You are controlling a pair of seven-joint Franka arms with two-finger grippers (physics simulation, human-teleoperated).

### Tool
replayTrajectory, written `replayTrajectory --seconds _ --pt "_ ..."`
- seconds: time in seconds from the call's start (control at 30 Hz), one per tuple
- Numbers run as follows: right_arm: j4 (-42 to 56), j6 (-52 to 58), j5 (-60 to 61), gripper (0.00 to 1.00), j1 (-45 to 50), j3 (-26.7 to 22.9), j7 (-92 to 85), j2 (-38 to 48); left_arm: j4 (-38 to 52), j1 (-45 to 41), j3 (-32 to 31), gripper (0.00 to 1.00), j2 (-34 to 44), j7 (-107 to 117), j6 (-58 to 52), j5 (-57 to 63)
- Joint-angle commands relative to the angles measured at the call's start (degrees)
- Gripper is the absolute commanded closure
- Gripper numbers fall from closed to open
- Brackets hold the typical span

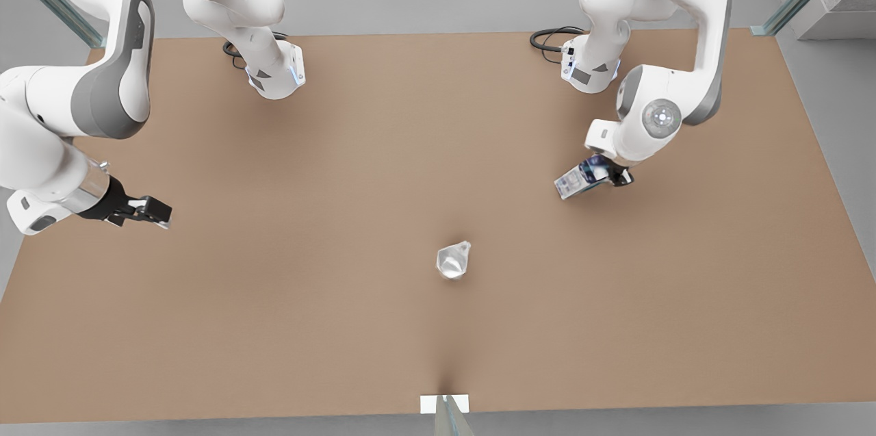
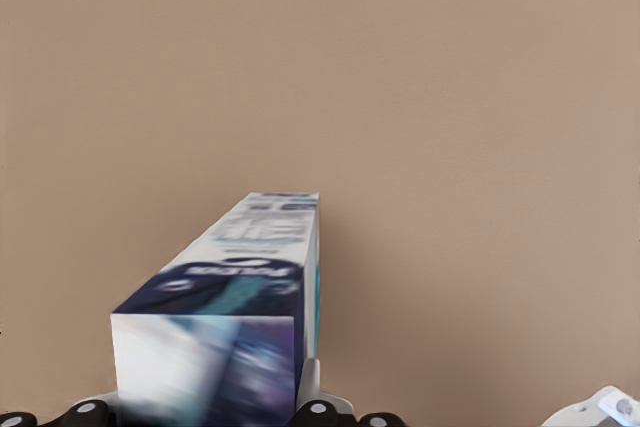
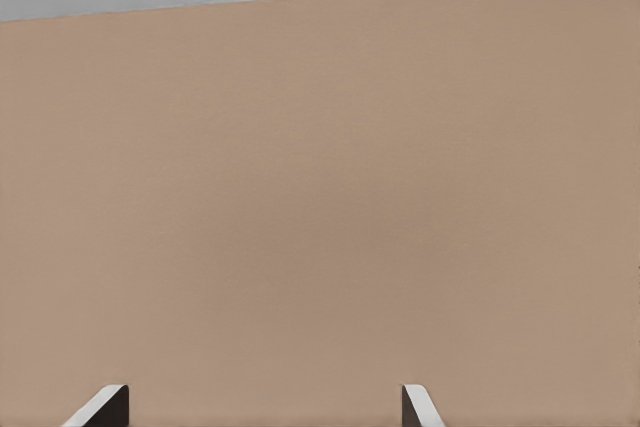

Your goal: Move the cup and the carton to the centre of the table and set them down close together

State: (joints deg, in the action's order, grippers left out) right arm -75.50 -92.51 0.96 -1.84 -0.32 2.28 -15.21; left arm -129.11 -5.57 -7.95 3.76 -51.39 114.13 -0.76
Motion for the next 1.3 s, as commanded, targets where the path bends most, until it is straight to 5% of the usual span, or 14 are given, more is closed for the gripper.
replayTrajectory --seconds 0.0,0.17,0.27,0.8,0.83,0.87,1.13,1.27 --pt "0.1 -0.5 -0.1 0.00 0.0 0.0 0.0 0.0 1.9 -1.7 -1.2 0.34 -0.4 1.9 -2.0 -3.5" --pt "0.1 -0.8 -0.3 0.00 0.1 0.1 0.0 -0.5 9.9 -1.7 -20.0 0.33 -5.9 28.0 -2.6 -3.5" --pt "0.1 -0.7 -0.3 0.00 -0.4 -0.1 -0.3 -0.4 21.9 -4.4 -26.6 0.32 -17.3 43.6 -2.3 -2.6" --pt "0.4 -0.7 0.2 0.00 -0.5 -0.4 -7.4 -0.4 35.5 -10.1 -24.0 0.31 -32.3 54.0 -2.1 9.7" --pt "0.4 -0.7 0.2 0.00 -0.5 -0.4 -7.3 -0.4 37.4 -10.2 -24.0 0.23 -33.6 54.3 -2.2 10.1" --pt "0.4 -0.7 0.2 0.00 -0.5 -0.4 -7.3 -0.4 37.4 -10.2 -24.0 0.00 -33.6 54.3 -2.2 11.0" --pt "0.4 -0.7 0.2 0.00 -0.5 -0.4 -7.4 -0.4 37.4 -10.2 -24.0 0.00 -32.9 54.2 -2.9 11.0" --pt "0.4 -0.9 -0.3 0.00 0.1 0.0 -7.4 -1.6 51.1 -9.4 -20.3 0.00 -31.8 52.8 -19.4 10.3"
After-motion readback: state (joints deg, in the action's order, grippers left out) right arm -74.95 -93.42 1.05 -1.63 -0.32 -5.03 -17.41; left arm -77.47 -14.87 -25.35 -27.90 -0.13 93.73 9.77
